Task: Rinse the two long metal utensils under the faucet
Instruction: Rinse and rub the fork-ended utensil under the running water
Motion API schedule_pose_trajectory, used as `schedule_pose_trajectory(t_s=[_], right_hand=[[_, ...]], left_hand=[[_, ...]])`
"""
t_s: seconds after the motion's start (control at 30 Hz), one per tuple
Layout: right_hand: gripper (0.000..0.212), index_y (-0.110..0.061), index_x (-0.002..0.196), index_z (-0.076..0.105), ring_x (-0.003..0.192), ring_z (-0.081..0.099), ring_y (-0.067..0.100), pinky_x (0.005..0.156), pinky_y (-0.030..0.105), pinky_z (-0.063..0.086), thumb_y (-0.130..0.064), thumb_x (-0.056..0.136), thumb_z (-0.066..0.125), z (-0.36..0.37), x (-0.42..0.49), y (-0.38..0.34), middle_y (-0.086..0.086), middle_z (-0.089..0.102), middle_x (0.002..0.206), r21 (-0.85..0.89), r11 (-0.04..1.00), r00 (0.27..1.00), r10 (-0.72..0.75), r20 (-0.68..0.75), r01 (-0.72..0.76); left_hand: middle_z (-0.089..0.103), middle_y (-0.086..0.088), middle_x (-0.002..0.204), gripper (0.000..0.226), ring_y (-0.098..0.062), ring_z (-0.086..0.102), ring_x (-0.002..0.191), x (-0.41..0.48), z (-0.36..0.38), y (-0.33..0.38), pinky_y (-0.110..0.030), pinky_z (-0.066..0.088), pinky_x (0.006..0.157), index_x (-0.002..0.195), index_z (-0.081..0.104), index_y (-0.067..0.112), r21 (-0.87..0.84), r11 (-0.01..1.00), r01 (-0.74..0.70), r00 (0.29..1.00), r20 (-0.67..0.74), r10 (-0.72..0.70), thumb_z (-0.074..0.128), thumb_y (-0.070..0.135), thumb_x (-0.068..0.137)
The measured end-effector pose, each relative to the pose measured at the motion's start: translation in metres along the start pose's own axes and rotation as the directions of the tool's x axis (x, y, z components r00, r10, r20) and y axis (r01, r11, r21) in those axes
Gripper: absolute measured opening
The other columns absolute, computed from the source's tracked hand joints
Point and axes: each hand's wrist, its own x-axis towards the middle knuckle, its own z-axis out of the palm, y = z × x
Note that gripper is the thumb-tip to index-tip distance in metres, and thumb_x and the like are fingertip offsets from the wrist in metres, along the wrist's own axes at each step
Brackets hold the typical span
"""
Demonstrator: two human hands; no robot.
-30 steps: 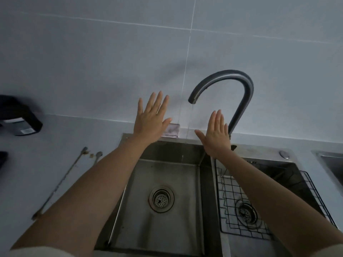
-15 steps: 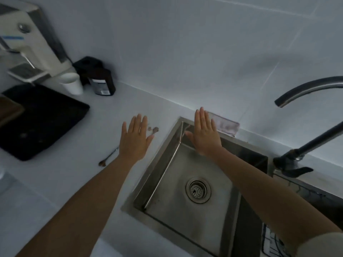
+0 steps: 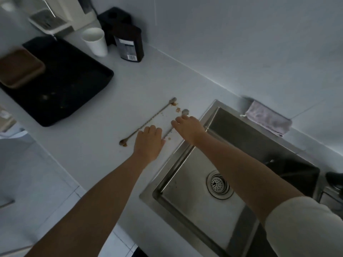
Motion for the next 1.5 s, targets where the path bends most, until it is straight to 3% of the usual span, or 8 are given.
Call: schedule_pose_trajectory(t_s=[0.4, 0.6, 0.73, 0.87, 1.13, 1.27, 1.37, 1.5], right_hand=[[0.032, -0.006, 0.122, 0.051, 0.105, 0.053, 0.027, 0.066, 0.03, 0.037, -0.001, 0.092, 0.041, 0.006, 0.032, -0.008, 0.013, 0.056, 0.116, -0.165, 0.966, 0.976, -0.18, 0.119, 0.198], [0.037, -0.025, 0.041, 0.062, 0.04, 0.051, 0.009, 0.035, 0.013, 0.023, -0.023, 0.015, 0.088, 0.012, 0.033, -0.002, -0.009, 0.051, 0.039, -0.133, 0.967, 0.975, -0.222, -0.012, 0.219], [0.035, -0.02, 0.044, 0.062, 0.044, 0.053, 0.012, 0.036, 0.014, 0.032, -0.02, 0.021, 0.089, 0.001, 0.019, -0.005, -0.007, 0.052, 0.04, -0.152, 0.968, 0.972, -0.213, -0.095, 0.198], [0.03, -0.019, 0.051, 0.065, 0.047, 0.057, 0.014, 0.042, 0.018, 0.042, -0.017, 0.032, 0.088, -0.013, -0.008, 0.007, -0.004, 0.056, 0.045, -0.129, 0.983, 0.961, -0.156, -0.229, 0.128], [0.03, -0.017, 0.065, 0.07, 0.05, 0.059, 0.017, 0.045, 0.021, 0.044, -0.014, 0.037, 0.082, -0.004, -0.101, 0.046, -0.001, 0.062, 0.059, -0.057, 0.981, 0.922, 0.152, -0.357, -0.183], [0.024, -0.015, 0.069, 0.068, 0.058, 0.061, 0.023, 0.049, 0.024, 0.047, -0.018, 0.062, 0.045, 0.015, -0.154, 0.062, 0.004, 0.063, 0.066, 0.083, 0.93, 0.793, 0.349, -0.499, -0.357], [0.022, -0.008, 0.072, 0.064, 0.057, 0.06, 0.028, 0.047, 0.027, 0.049, -0.019, 0.07, 0.044, 0.02, -0.196, 0.072, 0.008, 0.062, 0.069, 0.345, 0.8, 0.631, 0.6, -0.491, -0.491], [0.021, -0.004, 0.101, 0.053, 0.069, 0.057, 0.025, 0.06, 0.032, 0.044, -0.022, 0.094, 0.046, 0.016, -0.245, 0.091, 0.003, 0.056, 0.076, 0.863, 0.101, 0.328, 0.942, 0.078, -0.495]], left_hand=[[0.059, -0.002, 0.047, 0.029, -0.016, 0.056, 0.041, 0.009, 0.015, 0.012, -0.017, 0.04, 0.037, 0.054, 0.061, 0.011, 0.122, 0.99, -0.069, 0.997, -0.01, 0.071, 0.083, 0.009, 0.035], [0.056, -0.005, 0.043, 0.035, -0.018, 0.054, 0.037, 0.009, 0.012, 0.007, -0.016, 0.039, 0.036, 0.05, 0.056, 0.008, 0.116, 0.992, -0.039, 0.999, -0.011, 0.041, 0.086, 0.006, 0.031], [0.059, -0.009, 0.045, 0.032, -0.022, 0.056, 0.036, 0.013, -0.006, 0.002, -0.02, 0.042, 0.036, 0.059, 0.055, 0.005, 0.075, 0.997, -0.026, 1.0, 0.01, 0.025, 0.084, 0.0, 0.045], [0.067, -0.017, 0.089, 0.016, -0.032, 0.066, 0.077, 0.017, -0.026, 0.009, -0.033, 0.043, 0.06, 0.106, 0.047, -0.002, -0.017, 0.995, -0.096, 0.992, 0.08, 0.097, 0.04, 0.006, 0.094], [0.068, -0.012, 0.098, 0.027, -0.03, 0.066, 0.087, 0.024, -0.062, 0.084, -0.033, 0.052, 0.074, 0.118, 0.052, 0.009, 0.034, 0.936, -0.349, 0.934, 0.088, 0.345, 0.039, 0.007, 0.094], [0.066, -0.014, 0.1, 0.023, -0.031, 0.065, 0.089, 0.026, -0.074, 0.127, -0.033, 0.048, 0.071, 0.113, 0.049, 0.007, 0.058, 0.892, -0.448, 0.89, 0.128, 0.439, 0.039, 0.01, 0.093], [0.069, -0.012, 0.071, 0.02, -0.026, 0.067, 0.059, 0.033, -0.079, 0.141, -0.025, 0.044, 0.049, 0.091, 0.06, 0.005, 0.103, 0.821, -0.561, 0.823, -0.03, 0.567, 0.068, 0.003, 0.073], [0.053, -0.005, 0.032, 0.039, -0.019, 0.047, 0.021, 0.05, -0.084, 0.158, -0.018, 0.036, 0.025, 0.056, 0.06, 0.008, 0.174, 0.78, -0.6, 0.774, -0.118, 0.622, 0.088, -0.002, 0.032]])
